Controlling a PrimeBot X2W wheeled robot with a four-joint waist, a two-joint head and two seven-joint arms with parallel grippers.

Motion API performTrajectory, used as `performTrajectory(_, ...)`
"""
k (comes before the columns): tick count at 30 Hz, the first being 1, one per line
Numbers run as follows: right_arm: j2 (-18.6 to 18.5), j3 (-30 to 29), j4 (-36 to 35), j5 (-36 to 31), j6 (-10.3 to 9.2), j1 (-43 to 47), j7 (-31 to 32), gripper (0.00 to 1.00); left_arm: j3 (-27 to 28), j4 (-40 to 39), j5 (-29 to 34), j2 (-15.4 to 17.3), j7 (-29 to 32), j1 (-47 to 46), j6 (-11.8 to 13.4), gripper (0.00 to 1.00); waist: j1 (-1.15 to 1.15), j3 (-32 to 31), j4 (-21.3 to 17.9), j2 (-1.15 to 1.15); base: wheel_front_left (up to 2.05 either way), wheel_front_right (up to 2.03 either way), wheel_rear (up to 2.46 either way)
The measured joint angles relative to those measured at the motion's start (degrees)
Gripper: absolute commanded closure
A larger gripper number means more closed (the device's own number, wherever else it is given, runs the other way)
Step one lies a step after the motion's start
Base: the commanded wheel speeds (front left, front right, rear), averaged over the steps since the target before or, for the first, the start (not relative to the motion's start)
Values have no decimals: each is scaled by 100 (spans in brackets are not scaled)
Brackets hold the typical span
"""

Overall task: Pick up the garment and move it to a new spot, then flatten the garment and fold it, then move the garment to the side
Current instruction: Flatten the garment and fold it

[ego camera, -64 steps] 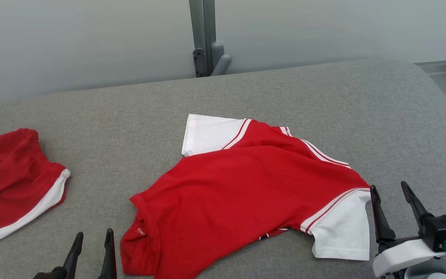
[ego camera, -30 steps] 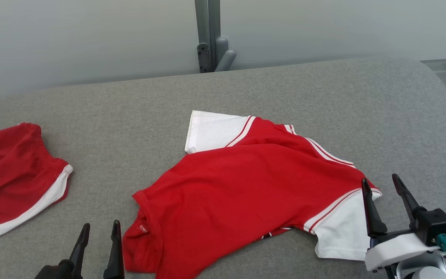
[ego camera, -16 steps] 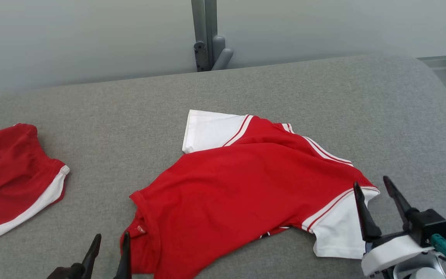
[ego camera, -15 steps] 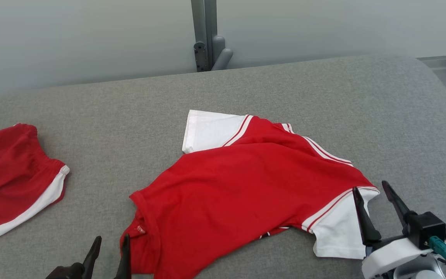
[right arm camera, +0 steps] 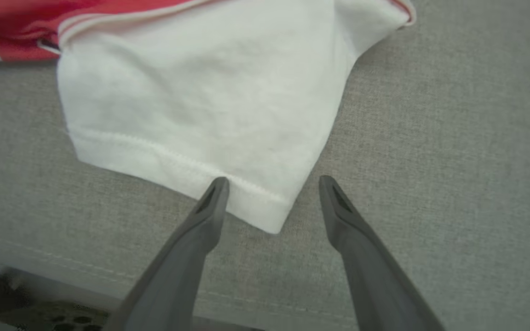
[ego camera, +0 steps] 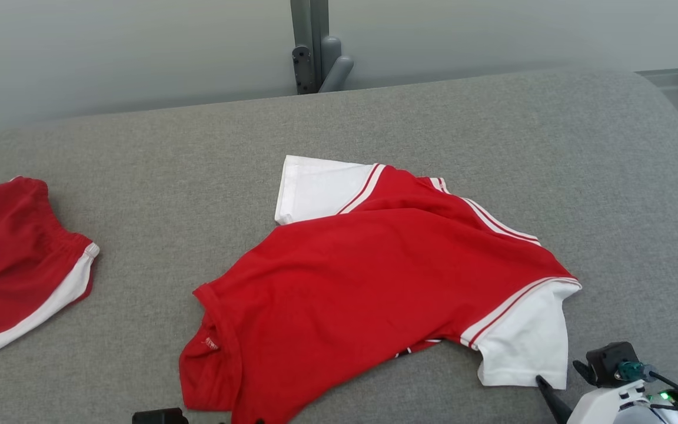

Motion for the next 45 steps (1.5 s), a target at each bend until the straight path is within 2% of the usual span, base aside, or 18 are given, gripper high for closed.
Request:
performTrajectory(6,-105,54,-127,137,0,134,615,0,-91,-111,-53,45,354,159,84,0,0,170,18,0,0,0,0)
performTrajectory(9,-100,52,-182,136,0,127,687,0,-71,15,-1,86,355,133,168,0,0,252,24,0,0,0,0)
performTrajectory(17,-36,189,-156,136,-7,-63,728,0,-136,309,-56,59,271,-127,132,0,0,373,-6,0,0,0,0)
performTrajectory(18,-36,207,-145,138,-7,-85,728,0,-143,339,-66,52,253,-155,131,11,0,377,-12,0,0,0,0)
performTrajectory(19,-37,223,-137,143,-7,-103,728,0,-146,375,-66,49,244,-179,115,32,0,380,-19,0,0,0,0)
performTrajectory(21,-41,243,-116,174,-7,-116,727,6,-153,427,-66,55,225,-216,108,56,0,382,-34,0,0,0,0)
performTrajectory(22,-40,254,-105,179,-7,-130,727,6,-151,445,-66,69,219,-227,108,56,0,381,-41,0,0,0,0)
performTrajectory(23,-38,260,-94,180,-7,-139,725,6,-153,466,-65,86,210,-240,108,62,0,377,-48,0,0,0,0)
performTrajectory(25,-24,267,-77,181,-7,-155,706,2,-167,500,-65,88,202,-257,108,66,0,370,-62,0,0,0,0)
performTrajectory(28,-19,266,-75,182,-7,-180,683,0,-170,550,-66,87,176,-281,108,62,0,366,-74,0,0,0,0)
performTrajectory(33,-10,271,-153,182,-5,-233,693,0,-188,603,-73,86,143,-317,108,61,0,365,-104,0,0,0,0)
performTrajectory(37,-20,271,-199,182,-5,-263,736,0,-230,643,-81,76,127,-366,109,78,0,368,-109,0,0,0,0)
performTrajectory(39,-27,271,-218,182,-5,-272,761,0,-263,666,-81,70,127,-398,109,100,0,369,-108,0,0,0,0)
performTrajectory(41,-32,259,-231,182,-5,-276,776,0,-288,705,-82,56,127,-429,109,100,0,374,-107,0,0,0,0)
performTrajectory(42,-31,254,-232,183,-5,-280,780,5,-290,743,-86,56,120,-450,108,100,0,377,-108,0,0,0,0)
performTrajectory(44,-32,268,-244,198,-5,-294,771,74,-289,803,-96,56,70,-467,107,100,0,380,-113,0,0,0,0)
performTrajectory(45,-32,280,-258,238,-5,-311,734,100,-292,817,-99,56,36,-478,104,100,0,382,-117,0,0,0,0)
